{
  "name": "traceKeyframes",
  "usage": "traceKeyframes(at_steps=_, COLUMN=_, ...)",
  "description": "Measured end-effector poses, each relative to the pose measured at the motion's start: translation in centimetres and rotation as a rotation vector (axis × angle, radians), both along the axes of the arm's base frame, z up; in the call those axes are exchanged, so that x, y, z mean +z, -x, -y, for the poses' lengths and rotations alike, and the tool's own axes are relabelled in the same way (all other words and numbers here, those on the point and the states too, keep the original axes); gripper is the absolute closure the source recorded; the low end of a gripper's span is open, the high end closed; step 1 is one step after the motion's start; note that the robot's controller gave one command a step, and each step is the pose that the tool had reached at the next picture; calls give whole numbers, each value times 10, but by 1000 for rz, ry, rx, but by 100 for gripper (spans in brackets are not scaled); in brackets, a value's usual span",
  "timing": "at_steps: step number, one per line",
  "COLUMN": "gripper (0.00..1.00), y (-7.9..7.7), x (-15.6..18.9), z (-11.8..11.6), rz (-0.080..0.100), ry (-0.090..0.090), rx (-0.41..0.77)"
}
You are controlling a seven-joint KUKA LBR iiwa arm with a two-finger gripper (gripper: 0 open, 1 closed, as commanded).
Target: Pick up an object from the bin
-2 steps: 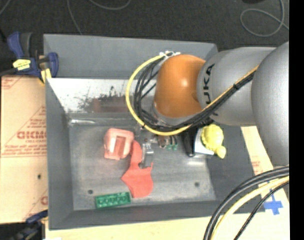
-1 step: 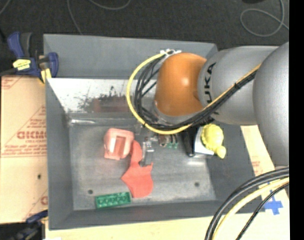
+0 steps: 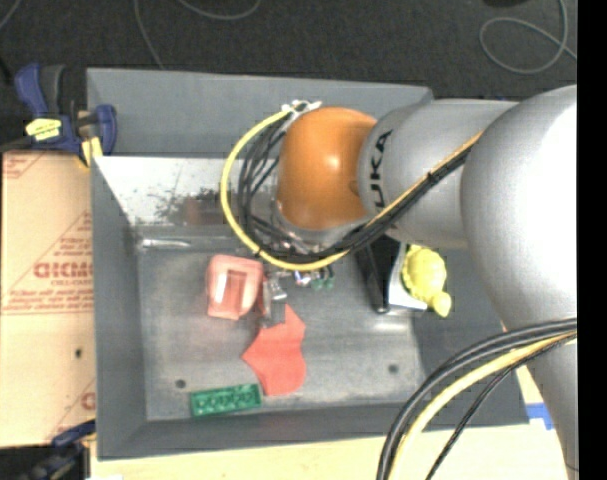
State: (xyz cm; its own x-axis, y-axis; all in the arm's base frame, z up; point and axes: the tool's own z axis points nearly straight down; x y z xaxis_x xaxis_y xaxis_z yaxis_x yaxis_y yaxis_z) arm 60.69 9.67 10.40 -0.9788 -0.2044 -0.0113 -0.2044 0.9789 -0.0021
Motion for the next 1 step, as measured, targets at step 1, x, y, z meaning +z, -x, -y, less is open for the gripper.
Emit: traceKeyframes(at_steps=1, gripper=0, y=-13, x=6, z=-16, rz=-13, ry=2, rx=273)
